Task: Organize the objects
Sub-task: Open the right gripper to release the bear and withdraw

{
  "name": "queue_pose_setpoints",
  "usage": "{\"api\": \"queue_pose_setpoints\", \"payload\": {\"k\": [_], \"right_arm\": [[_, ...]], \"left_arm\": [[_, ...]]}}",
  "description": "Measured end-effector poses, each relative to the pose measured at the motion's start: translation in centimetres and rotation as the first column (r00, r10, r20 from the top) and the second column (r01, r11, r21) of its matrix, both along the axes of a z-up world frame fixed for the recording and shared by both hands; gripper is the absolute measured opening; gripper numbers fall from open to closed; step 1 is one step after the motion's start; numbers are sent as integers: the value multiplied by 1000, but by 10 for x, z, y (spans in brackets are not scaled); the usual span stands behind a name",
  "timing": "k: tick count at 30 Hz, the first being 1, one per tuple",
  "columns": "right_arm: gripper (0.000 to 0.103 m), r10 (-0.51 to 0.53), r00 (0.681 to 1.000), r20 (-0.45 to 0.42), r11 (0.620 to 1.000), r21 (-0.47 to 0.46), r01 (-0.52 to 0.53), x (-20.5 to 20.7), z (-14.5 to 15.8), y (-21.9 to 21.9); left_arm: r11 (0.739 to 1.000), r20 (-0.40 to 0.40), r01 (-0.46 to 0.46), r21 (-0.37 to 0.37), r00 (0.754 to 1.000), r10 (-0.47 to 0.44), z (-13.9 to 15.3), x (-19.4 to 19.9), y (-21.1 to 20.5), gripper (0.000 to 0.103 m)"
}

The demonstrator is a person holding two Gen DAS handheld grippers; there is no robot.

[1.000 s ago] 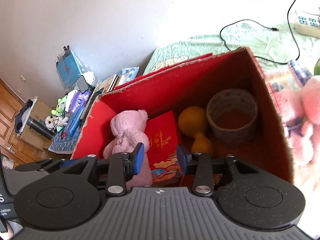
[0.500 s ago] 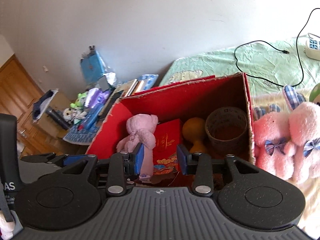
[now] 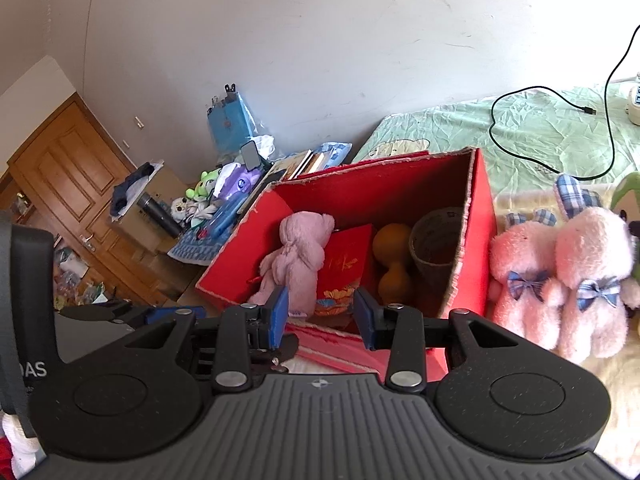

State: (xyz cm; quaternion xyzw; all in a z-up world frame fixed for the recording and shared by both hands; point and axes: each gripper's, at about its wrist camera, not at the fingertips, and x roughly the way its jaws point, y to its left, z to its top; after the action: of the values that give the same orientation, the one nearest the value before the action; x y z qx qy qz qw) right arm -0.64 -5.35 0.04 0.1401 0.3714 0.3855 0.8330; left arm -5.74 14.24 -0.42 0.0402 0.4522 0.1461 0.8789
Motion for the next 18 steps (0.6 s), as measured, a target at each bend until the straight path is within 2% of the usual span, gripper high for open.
{"api": "queue_pose_setpoints", "payload": {"k": [8,18], "right_arm": [[40,-17,999,-34,1000,-24,16,-2,-11,-32],[40,-111,988,-106,992,-75,103,-5,-34,-76]], "left_arm": [[999,-64,17,-34,998,-19,-17,-3,-36,92],[992,-134,103,-68,985,-112,-39,7,-86,92]]}}
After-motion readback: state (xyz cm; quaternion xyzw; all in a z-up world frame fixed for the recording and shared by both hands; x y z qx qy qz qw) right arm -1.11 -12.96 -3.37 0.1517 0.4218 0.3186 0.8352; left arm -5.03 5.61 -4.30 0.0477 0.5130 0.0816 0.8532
